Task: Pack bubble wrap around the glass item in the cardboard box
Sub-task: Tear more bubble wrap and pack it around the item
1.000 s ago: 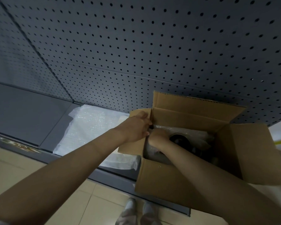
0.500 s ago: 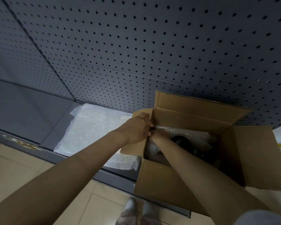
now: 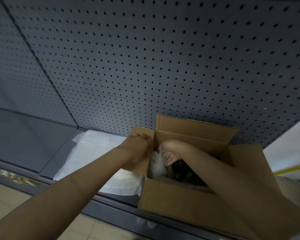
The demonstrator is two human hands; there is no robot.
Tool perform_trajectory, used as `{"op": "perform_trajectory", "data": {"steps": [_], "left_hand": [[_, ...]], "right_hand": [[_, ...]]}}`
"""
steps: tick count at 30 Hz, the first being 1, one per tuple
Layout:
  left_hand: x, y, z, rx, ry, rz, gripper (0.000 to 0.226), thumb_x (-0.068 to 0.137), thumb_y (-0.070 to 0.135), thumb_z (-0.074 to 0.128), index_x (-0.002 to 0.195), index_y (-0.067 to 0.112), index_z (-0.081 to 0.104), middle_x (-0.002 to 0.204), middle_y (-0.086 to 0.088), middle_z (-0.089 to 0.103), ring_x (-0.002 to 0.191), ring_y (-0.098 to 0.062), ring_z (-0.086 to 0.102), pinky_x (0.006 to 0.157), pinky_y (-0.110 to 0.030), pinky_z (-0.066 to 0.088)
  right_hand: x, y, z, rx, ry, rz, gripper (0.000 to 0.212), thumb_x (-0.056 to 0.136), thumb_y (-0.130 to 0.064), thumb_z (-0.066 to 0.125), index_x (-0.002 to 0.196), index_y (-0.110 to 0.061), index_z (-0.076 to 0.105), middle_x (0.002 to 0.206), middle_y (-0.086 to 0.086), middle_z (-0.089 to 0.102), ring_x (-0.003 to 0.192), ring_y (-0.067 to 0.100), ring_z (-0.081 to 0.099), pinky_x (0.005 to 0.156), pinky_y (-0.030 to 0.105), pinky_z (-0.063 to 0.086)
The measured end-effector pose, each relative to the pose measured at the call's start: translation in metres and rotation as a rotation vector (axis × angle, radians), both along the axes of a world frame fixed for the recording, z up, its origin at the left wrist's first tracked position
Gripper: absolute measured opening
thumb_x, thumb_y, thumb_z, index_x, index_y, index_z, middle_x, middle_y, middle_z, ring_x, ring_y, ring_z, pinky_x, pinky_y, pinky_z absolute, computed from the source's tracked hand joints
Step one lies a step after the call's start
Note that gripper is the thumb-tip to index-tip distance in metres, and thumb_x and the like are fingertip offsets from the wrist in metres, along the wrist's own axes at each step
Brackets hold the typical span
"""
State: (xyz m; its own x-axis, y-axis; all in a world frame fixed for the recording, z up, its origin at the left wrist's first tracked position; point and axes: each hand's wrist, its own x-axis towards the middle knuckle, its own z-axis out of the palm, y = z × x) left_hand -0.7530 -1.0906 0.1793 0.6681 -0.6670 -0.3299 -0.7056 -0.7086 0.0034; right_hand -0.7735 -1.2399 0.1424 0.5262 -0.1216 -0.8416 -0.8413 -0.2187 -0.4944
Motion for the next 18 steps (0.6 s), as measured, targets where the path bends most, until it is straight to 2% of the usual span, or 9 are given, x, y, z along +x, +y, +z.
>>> {"op": "perform_trajectory", "data": {"steps": [1,3,5,6,8,10,13,15,18], "left_hand": [[0.001,0.004,0.000,0.003,-0.007,0.013,0.041,0.100,0.024,0.037,0.138,0.010,0.042,0.139,-0.014,0.044,0.119,-0.034,0.049,0.098,-0.040,0.040],[0.007,0.015,-0.002,0.008,-0.041,0.040,0.041,0.100,0.023,0.040,0.139,0.011,0.042,0.136,-0.013,0.047,0.116,-0.032,0.051,0.098,-0.041,0.041],[0.017,0.028,-0.002,0.024,-0.083,0.065,0.040,0.099,0.023,0.044,0.138,0.014,0.043,0.132,-0.010,0.050,0.113,-0.029,0.053,0.095,-0.040,0.043],[0.022,0.035,-0.001,0.029,-0.093,0.078,0.040,0.098,0.023,0.045,0.137,0.015,0.044,0.130,-0.009,0.052,0.113,-0.028,0.054,0.094,-0.039,0.043],[0.032,0.050,0.004,0.022,-0.099,0.106,0.042,0.098,0.027,0.047,0.138,0.018,0.045,0.132,-0.008,0.052,0.118,-0.027,0.052,0.098,-0.039,0.042],[0.042,0.067,0.008,0.015,-0.094,0.128,0.046,0.097,0.033,0.048,0.141,0.022,0.043,0.136,-0.006,0.049,0.124,-0.026,0.048,0.102,-0.038,0.039],[0.059,0.094,0.006,0.024,-0.086,0.127,0.047,0.095,0.034,0.051,0.141,0.022,0.043,0.138,-0.005,0.049,0.124,-0.025,0.049,0.101,-0.038,0.040],[0.072,0.114,0.003,0.025,-0.076,0.119,0.047,0.095,0.033,0.052,0.140,0.022,0.044,0.137,-0.005,0.049,0.123,-0.025,0.050,0.101,-0.037,0.039],[0.094,0.147,0.001,0.027,-0.052,0.090,0.047,0.095,0.033,0.052,0.140,0.021,0.044,0.137,-0.005,0.049,0.123,-0.025,0.050,0.100,-0.036,0.040]], "right_hand": [[-0.002,0.000,0.002,0.004,-0.009,-0.003,0.032,0.101,-0.021,0.042,0.114,0.004,0.056,0.109,0.021,0.058,0.108,0.033,0.059,0.101,0.039,0.046],[-0.003,0.001,0.009,-0.021,-0.060,-0.039,0.037,0.101,-0.020,0.043,0.125,0.007,0.053,0.098,0.019,0.060,0.088,0.030,0.061,0.090,0.038,0.051],[0.003,0.007,0.024,-0.149,-0.136,-0.019,0.037,0.101,-0.020,0.041,0.126,0.005,0.052,0.093,0.015,0.059,0.073,0.026,0.056,0.083,0.036,0.053],[0.011,0.012,0.031,-0.248,-0.170,0.009,0.031,0.101,-0.020,0.039,0.118,0.001,0.055,0.091,0.013,0.058,0.069,0.024,0.054,0.076,0.034,0.053],[0.031,0.027,0.049,-0.445,-0.253,0.059,0.021,0.099,-0.016,0.041,0.082,-0.009,0.052,0.077,0.006,0.052,0.059,0.017,0.047,0.065,0.028,0.050],[0.049,0.046,0.062,-0.642,-0.337,0.096,0.035,0.096,-0.012,0.043,0.062,-0.015,0.036,0.061,0.002,0.040,0.050,0.014,0.035,0.053,0.023,0.040],[0.066,0.083,0.062,-0.783,-0.428,0.114,0.040,0.093,-0.011,0.048,0.056,-0.013,0.034,0.056,-0.001,0.034,0.045,0.013,0.030,0.039,0.021,0.024],[0.074,0.112,0.053,-0.821,-0.443,0.131,0.039,0.093,-0.014,0.050,0.055,-0.012,0.038,0.057,0.001,0.042,0.047,0.014,0.039,0.040,0.020,0.029],[0.088,0.154,0.038,-0.813,-0.418,0.155,0.037,0.094,-0.020,0.051,0.060,-0.010,0.042,0.070,0.006,0.052,0.065,0.020,0.052,0.046,0.022,0.034]]}}
